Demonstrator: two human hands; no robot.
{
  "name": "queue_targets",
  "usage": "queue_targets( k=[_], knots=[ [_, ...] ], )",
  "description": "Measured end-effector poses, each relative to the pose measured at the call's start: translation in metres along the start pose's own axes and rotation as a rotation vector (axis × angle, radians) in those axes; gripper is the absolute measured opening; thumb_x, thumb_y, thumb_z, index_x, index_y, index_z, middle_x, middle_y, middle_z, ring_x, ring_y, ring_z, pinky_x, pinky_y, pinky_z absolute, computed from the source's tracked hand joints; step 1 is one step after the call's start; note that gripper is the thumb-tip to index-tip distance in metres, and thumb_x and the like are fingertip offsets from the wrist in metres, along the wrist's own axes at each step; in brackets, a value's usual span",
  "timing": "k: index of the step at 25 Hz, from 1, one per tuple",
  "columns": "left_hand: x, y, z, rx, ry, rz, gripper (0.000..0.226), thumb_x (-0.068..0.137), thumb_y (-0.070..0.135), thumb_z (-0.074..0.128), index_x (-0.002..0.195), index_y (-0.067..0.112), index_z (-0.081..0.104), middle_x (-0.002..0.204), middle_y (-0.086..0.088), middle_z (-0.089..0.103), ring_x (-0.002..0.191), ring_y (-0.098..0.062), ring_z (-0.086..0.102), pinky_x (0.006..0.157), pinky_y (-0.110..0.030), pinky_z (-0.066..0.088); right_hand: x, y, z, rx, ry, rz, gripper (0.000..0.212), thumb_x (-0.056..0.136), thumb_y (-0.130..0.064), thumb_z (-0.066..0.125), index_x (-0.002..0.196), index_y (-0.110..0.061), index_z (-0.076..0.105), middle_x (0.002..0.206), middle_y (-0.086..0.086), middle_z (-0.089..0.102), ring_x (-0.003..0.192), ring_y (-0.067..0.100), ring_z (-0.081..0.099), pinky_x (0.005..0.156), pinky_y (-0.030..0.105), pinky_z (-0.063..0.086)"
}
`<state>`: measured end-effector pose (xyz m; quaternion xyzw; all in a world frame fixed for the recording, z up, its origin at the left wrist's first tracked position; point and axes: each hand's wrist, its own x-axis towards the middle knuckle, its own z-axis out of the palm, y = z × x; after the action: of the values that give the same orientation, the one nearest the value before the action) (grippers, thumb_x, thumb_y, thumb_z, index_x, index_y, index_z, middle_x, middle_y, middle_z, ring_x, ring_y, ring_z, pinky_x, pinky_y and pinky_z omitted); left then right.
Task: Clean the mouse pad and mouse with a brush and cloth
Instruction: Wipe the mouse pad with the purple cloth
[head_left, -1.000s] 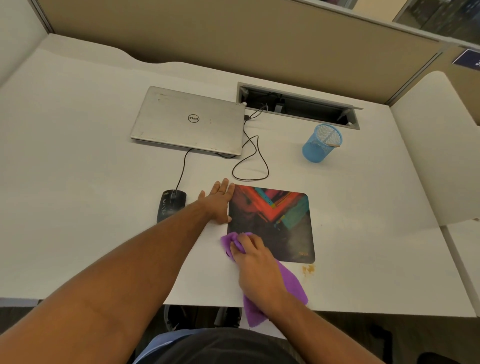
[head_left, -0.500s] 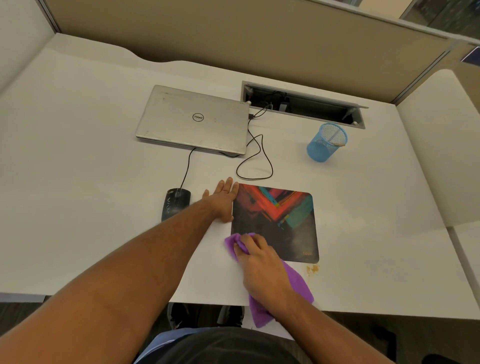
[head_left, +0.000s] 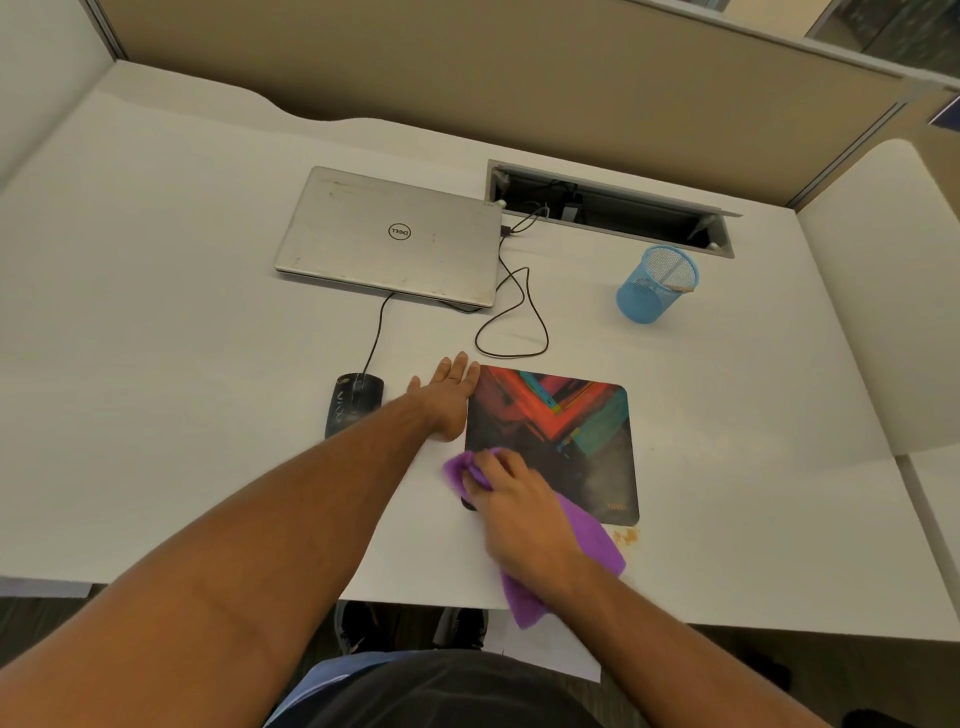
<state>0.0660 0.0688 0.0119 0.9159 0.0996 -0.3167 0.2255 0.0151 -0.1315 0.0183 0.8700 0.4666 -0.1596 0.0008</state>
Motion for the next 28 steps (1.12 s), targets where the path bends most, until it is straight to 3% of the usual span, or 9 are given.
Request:
queue_targets(
  k=[4, 8, 11, 16, 21, 24, 28],
  knots=[
    [0.001, -0.001, 0.001, 0.002, 0.0, -0.001, 0.091, 0.094, -0.006, 0.044, 0.156, 0.02, -0.018, 0.161, -0.002, -0.029, 0.149, -0.023, -0.021, 0.121, -0.053, -0.002, 0.0, 0.013, 0.004, -0.025, -0.007, -0.036, 0.06, 0.094, -0.018, 0.065, 0.151, -0.02, 0.047, 0.155, 0.002, 0.039, 0.141, 0.029, 0.032, 0.113, 0.042, 0.042],
    [-0.001, -0.002, 0.001, 0.026, -0.012, 0.003, 0.089, 0.1, 0.013, 0.051, 0.155, 0.019, -0.019, 0.161, -0.004, -0.029, 0.149, -0.024, -0.021, 0.121, -0.054, -0.001, 0.051, 0.021, -0.028, -0.103, 0.06, 0.061, 0.052, 0.095, -0.017, 0.053, 0.147, -0.017, 0.052, 0.15, 0.004, 0.042, 0.133, 0.029, 0.037, 0.105, 0.042, 0.044],
    [-0.003, 0.0, 0.0, 0.032, -0.02, 0.011, 0.091, 0.099, 0.012, 0.053, 0.155, 0.019, -0.019, 0.161, -0.004, -0.029, 0.149, -0.024, -0.021, 0.121, -0.054, -0.001, 0.048, 0.013, -0.028, -0.101, 0.046, 0.08, 0.052, 0.096, -0.019, 0.055, 0.148, -0.017, 0.051, 0.154, 0.004, 0.039, 0.135, 0.03, 0.036, 0.106, 0.042, 0.043],
    [-0.002, 0.002, -0.001, 0.016, -0.003, -0.007, 0.094, 0.093, -0.009, 0.045, 0.156, 0.02, -0.018, 0.161, -0.002, -0.029, 0.149, -0.024, -0.021, 0.121, -0.052, -0.001, -0.017, -0.003, 0.003, -0.03, -0.052, -0.063, 0.065, 0.093, -0.017, 0.066, 0.154, -0.018, 0.042, 0.159, 0.006, 0.034, 0.144, 0.031, 0.029, 0.114, 0.046, 0.039],
    [-0.002, 0.0, 0.0, 0.031, 0.002, 0.003, 0.091, 0.097, 0.002, 0.048, 0.156, 0.02, -0.018, 0.161, -0.003, -0.029, 0.149, -0.024, -0.021, 0.121, -0.054, 0.0, 0.045, 0.026, -0.022, -0.157, 0.055, 0.036, 0.055, 0.095, -0.019, 0.057, 0.149, -0.018, 0.049, 0.155, 0.007, 0.038, 0.134, 0.031, 0.037, 0.111, 0.043, 0.041],
    [-0.003, 0.0, -0.001, 0.018, 0.004, -0.003, 0.091, 0.094, -0.008, 0.043, 0.156, 0.021, -0.017, 0.161, -0.002, -0.028, 0.15, -0.024, -0.02, 0.121, -0.054, 0.0, 0.08, 0.03, -0.039, -0.14, 0.052, 0.106, 0.052, 0.098, -0.019, 0.053, 0.15, -0.015, 0.049, 0.157, 0.005, 0.036, 0.136, 0.029, 0.036, 0.115, 0.04, 0.038],
    [-0.005, 0.0, -0.002, 0.022, 0.002, 0.002, 0.091, 0.096, -0.001, 0.049, 0.156, 0.02, -0.017, 0.161, -0.003, -0.028, 0.15, -0.024, -0.02, 0.121, -0.054, 0.0, 0.049, 0.017, -0.029, -0.093, 0.04, 0.059, 0.053, 0.096, -0.018, 0.057, 0.149, -0.016, 0.05, 0.156, 0.006, 0.036, 0.137, 0.031, 0.034, 0.11, 0.042, 0.041]
  ],
)
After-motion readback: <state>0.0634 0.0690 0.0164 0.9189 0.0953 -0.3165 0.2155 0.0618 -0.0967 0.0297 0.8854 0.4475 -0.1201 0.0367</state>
